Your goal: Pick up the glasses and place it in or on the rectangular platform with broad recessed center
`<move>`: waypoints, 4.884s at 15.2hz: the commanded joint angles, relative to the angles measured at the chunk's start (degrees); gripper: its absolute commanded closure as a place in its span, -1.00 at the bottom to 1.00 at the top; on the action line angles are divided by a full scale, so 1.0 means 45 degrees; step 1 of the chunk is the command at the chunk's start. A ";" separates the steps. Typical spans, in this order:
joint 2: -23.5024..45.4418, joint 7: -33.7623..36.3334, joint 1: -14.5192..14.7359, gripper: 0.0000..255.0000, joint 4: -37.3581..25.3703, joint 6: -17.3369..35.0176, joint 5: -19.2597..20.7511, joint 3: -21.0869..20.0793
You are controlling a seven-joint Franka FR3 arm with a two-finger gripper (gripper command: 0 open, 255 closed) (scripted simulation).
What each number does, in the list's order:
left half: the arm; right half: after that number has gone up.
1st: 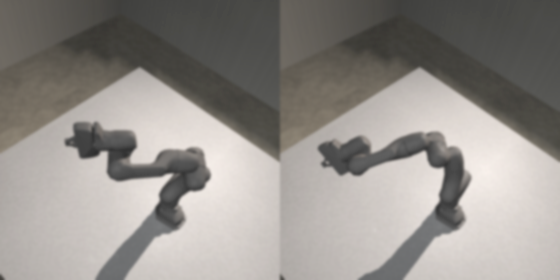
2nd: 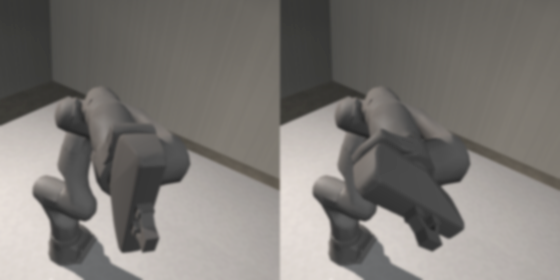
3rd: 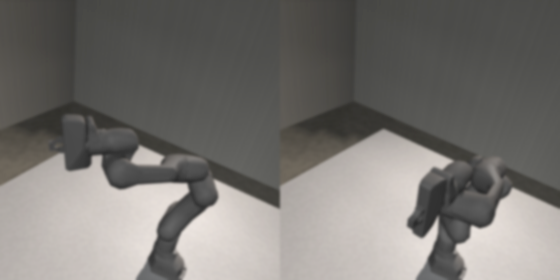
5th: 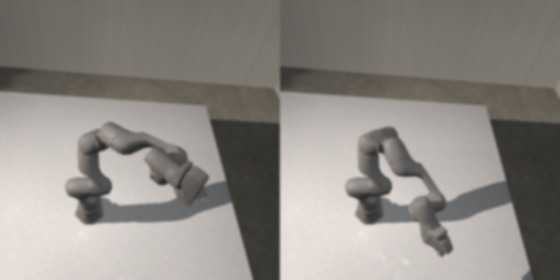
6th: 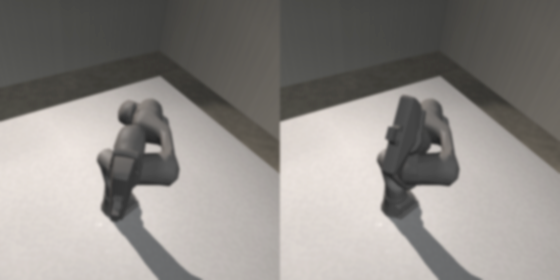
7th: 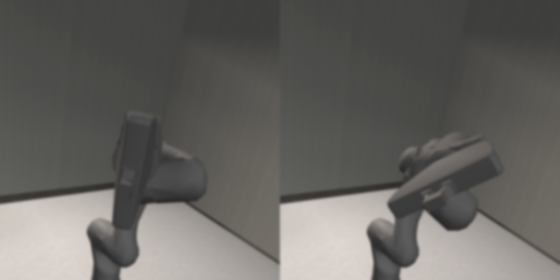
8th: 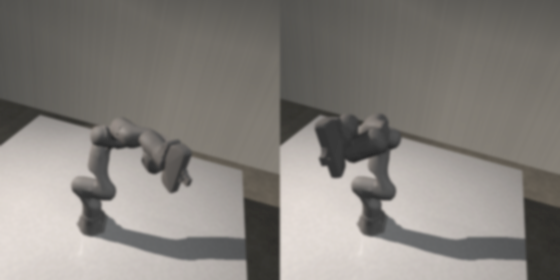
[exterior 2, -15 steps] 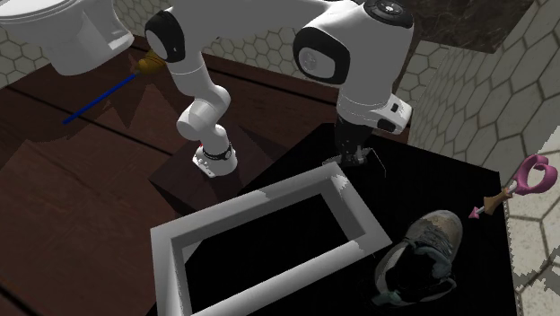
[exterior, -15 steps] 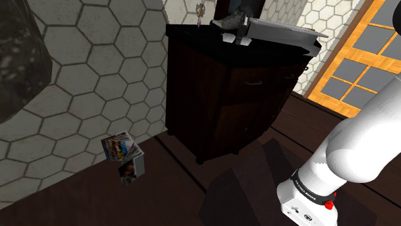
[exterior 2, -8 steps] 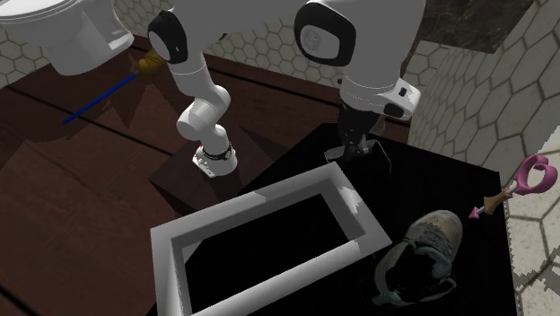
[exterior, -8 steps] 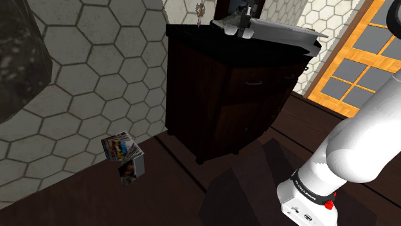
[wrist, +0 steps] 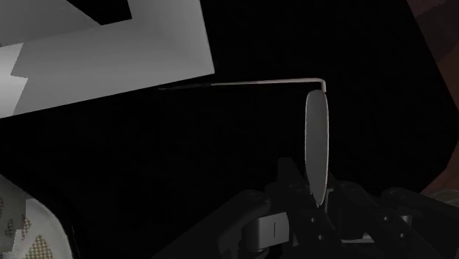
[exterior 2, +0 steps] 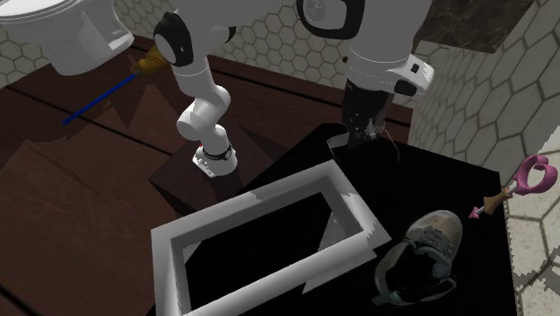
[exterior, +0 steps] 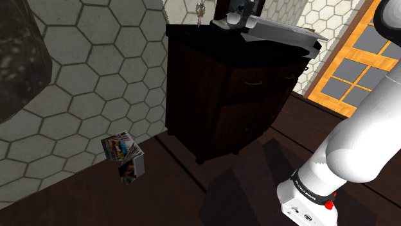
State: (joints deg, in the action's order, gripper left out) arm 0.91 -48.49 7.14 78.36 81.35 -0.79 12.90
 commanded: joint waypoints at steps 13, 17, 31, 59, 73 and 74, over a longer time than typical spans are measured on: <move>0.2491 -0.0313 -0.0511 1.00 -0.6108 -0.3677 -0.0703 0.0257; 0.4044 -0.0395 -0.1044 1.00 -0.9274 -0.5315 -0.1241 0.0311; 0.2954 -0.4907 -0.4033 1.00 -0.7311 -0.4602 -0.1486 0.1848; 0.0945 -0.6505 -0.4533 -1.00 -0.1895 -0.1144 -0.0633 0.2187; 0.2986 -0.6872 -0.5410 -1.00 -0.6559 -0.3922 -0.1668 0.2455; 0.2986 -0.6872 -0.5411 -1.00 -0.6560 -0.3923 -0.1669 0.2455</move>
State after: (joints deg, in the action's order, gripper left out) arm 14.32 -79.41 -17.19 48.90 63.74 -8.29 23.95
